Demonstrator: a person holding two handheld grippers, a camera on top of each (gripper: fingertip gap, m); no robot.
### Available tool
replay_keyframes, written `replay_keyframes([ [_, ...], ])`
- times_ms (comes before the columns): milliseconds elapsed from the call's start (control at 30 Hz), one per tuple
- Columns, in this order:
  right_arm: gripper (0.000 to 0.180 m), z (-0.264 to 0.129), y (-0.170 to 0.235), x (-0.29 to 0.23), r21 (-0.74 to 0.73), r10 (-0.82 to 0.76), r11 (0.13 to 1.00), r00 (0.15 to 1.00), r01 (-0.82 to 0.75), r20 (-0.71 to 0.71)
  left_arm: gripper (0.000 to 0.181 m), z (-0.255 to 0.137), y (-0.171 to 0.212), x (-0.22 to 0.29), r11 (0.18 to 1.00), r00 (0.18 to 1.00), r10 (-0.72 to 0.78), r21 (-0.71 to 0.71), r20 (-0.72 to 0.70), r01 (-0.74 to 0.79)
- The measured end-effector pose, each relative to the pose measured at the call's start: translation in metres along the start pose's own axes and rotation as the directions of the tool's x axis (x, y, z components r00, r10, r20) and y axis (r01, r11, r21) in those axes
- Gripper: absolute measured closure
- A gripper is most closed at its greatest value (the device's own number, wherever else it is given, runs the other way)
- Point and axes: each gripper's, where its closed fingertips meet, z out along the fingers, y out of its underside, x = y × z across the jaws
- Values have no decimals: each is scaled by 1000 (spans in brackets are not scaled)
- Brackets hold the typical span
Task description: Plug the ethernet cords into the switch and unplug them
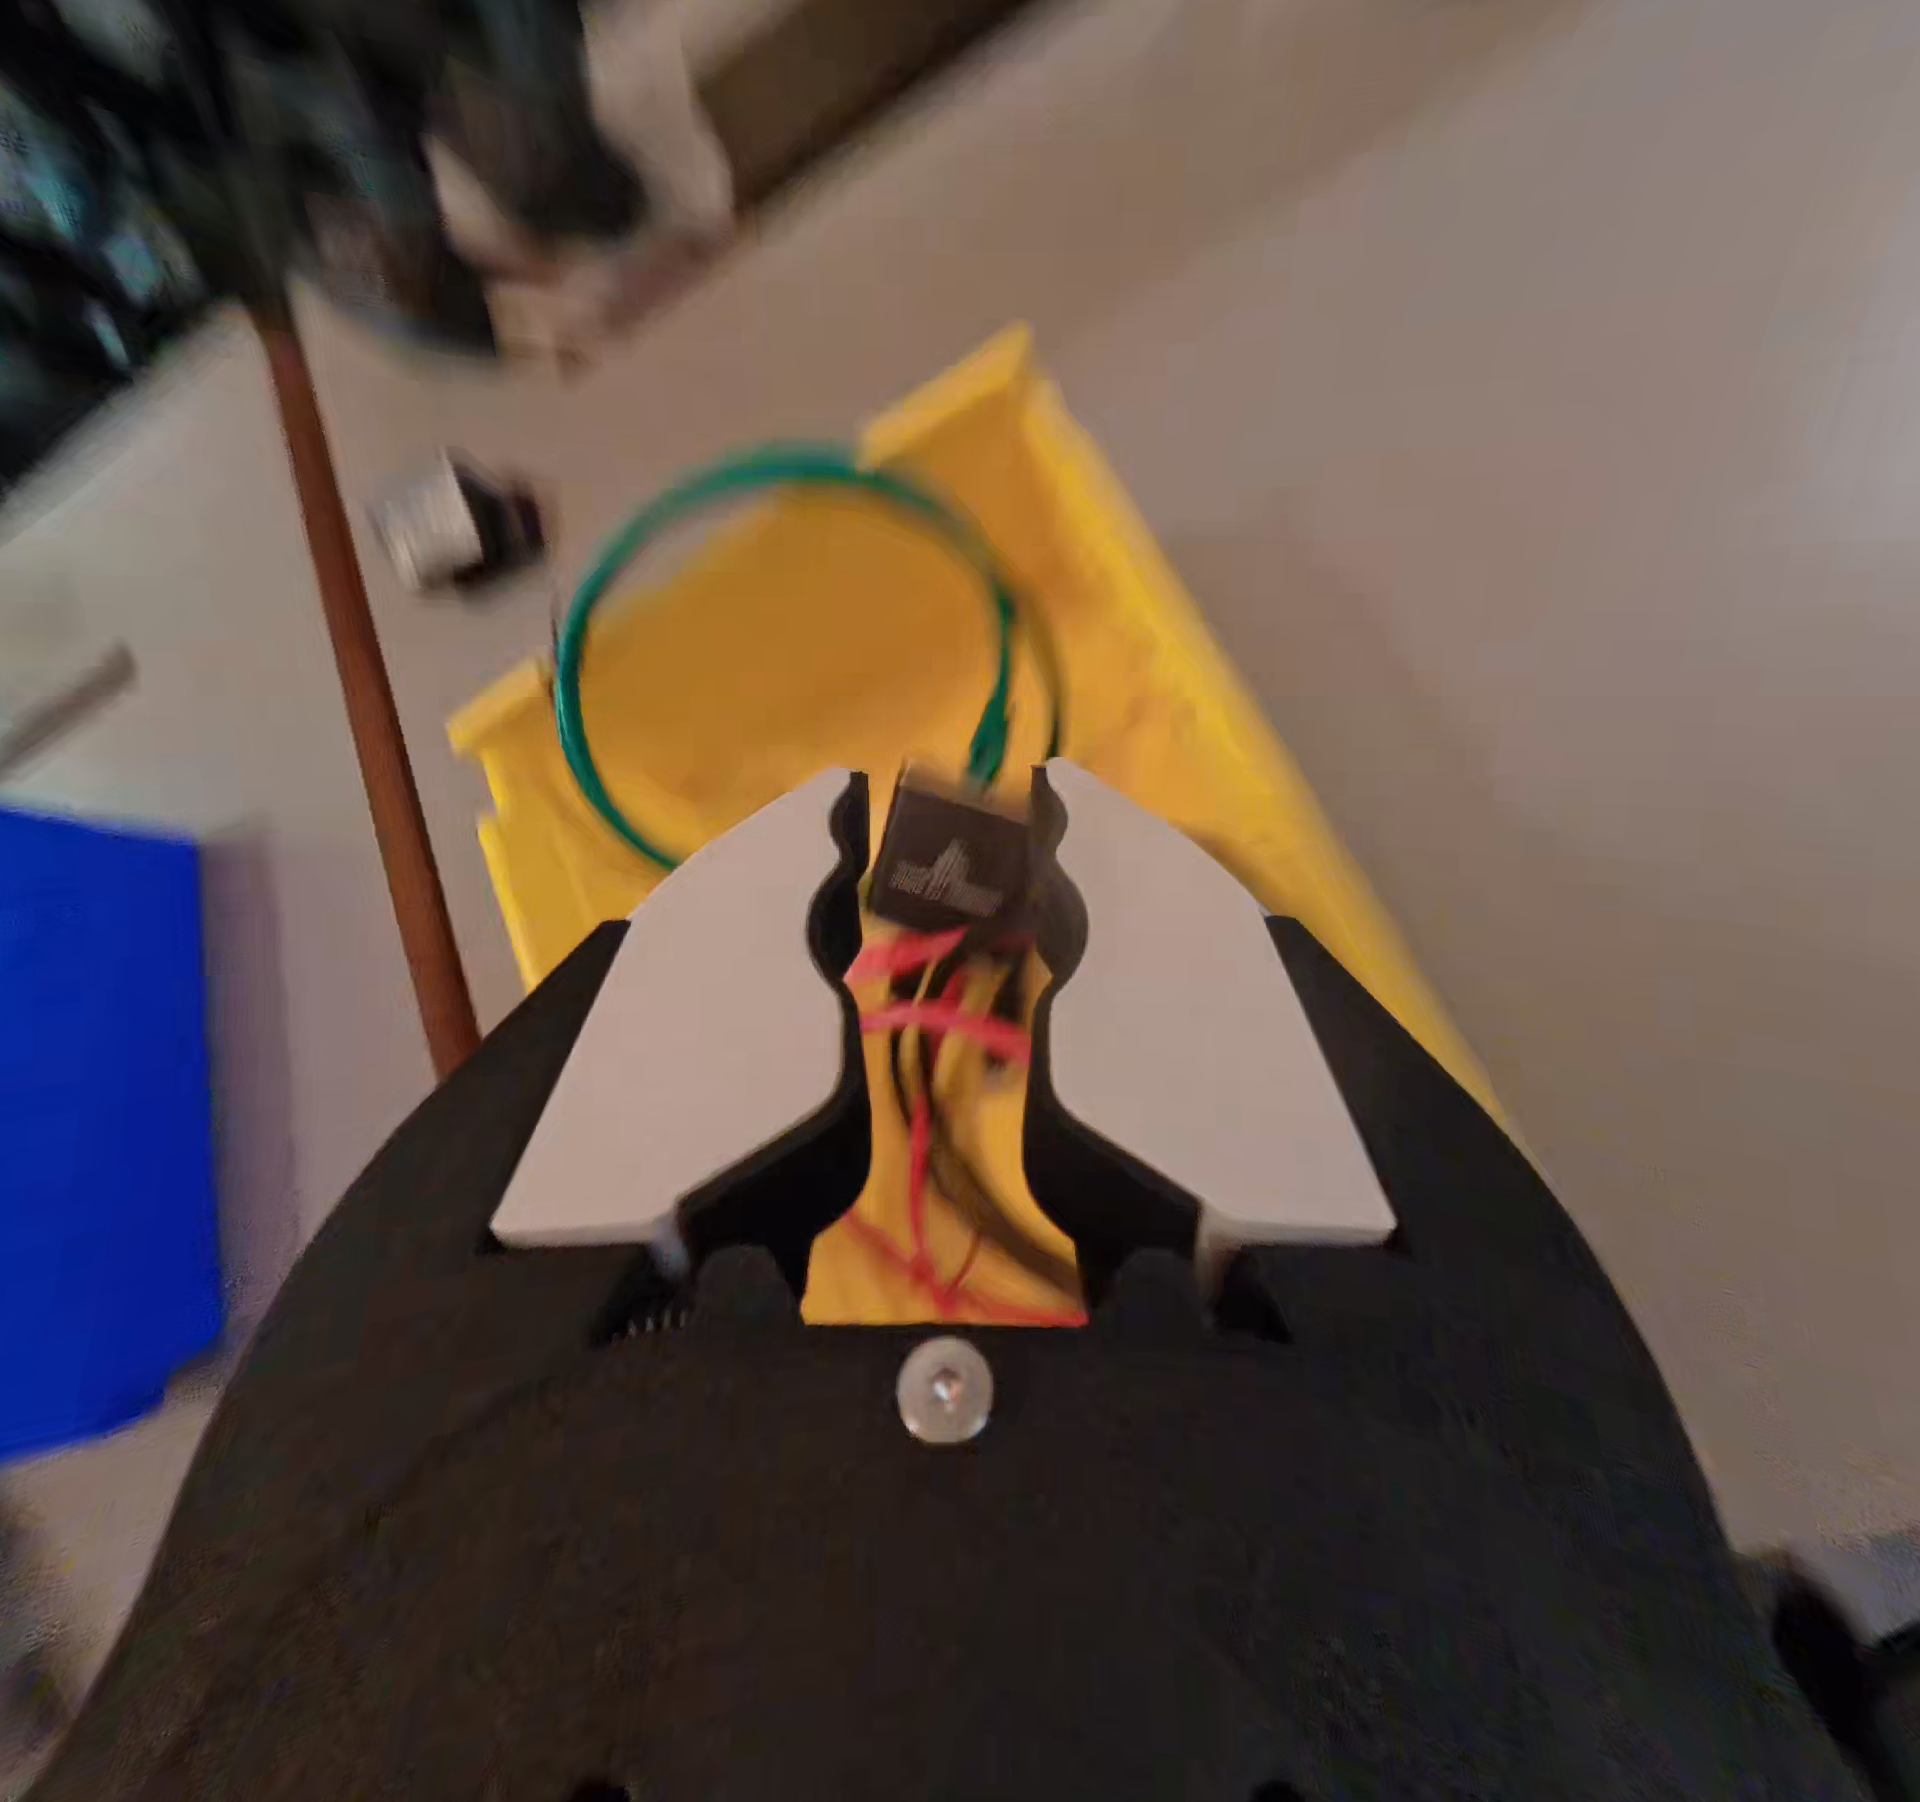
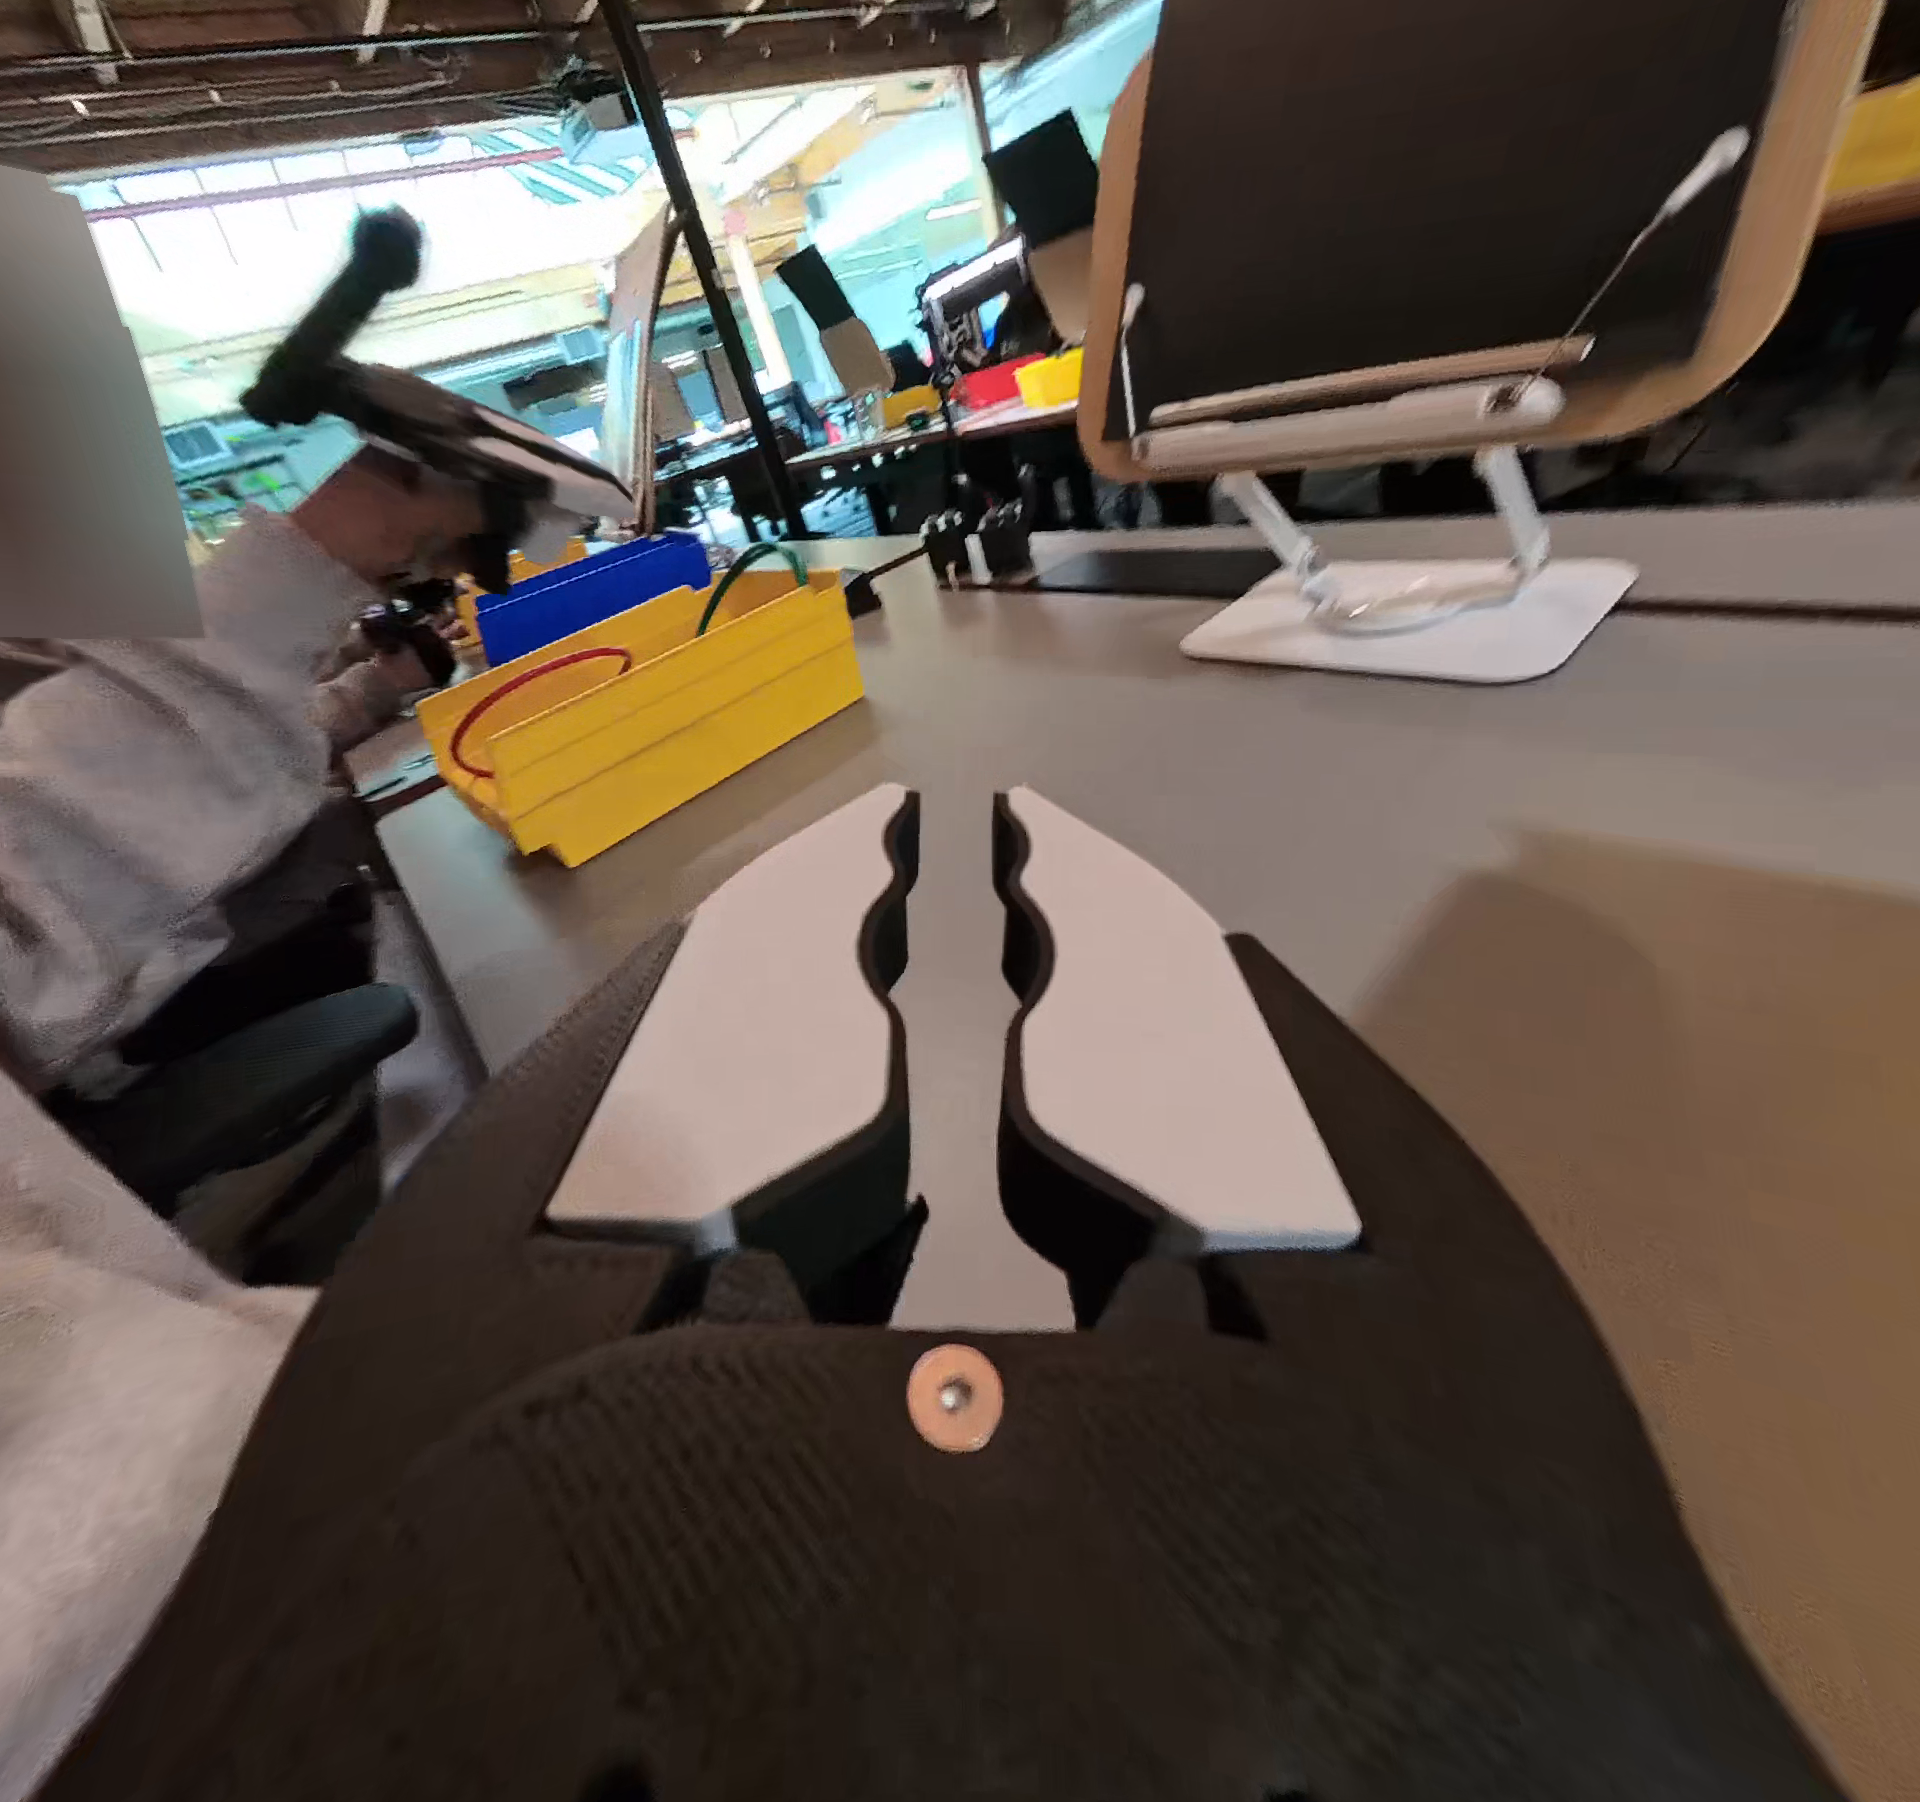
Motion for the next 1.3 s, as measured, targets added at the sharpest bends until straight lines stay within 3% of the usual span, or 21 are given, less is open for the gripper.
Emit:
replay_keyframes([
  [33,165,2,3,0,-11,24,1000,1000,-24,14,145,24,28,-11,990,1000,-7,-144,-29,3],
  [133,165,4,5,-2,-17,51,999,998,-50,27,100,77,83,-9,943,978,-87,-334,-191,19],
  [267,165,4,0,-2,6,17,1000,1000,-17,8,80,105,91,5,951,951,-64,-306,-304,-34],
  [400,165,9,4,0,-6,36,999,999,-36,14,99,115,92,20,944,920,-53,-319,-388,-80],
  [533,165,12,9,-1,-23,54,998,998,-54,25,114,105,86,4,958,951,19,-266,-308,-106],
  [700,165,12,12,-1,-32,47,998,999,-46,25,115,65,65,-20,990,981,35,-125,-190,-59],
  [900,165,12,13,-1,-28,82,996,996,-80,43,116,-13,19,-54,993,999,39,108,9,-40],
  [1033,165,12,12,-6,-24,84,996,995,-83,57,116,-69,-18,-69,962,993,9,270,121,-42],
  [1300,165,8,5,-16,-4,70,998,995,-70,74,116,-168,-92,-57,865,983,-16,495,183,-78],
])
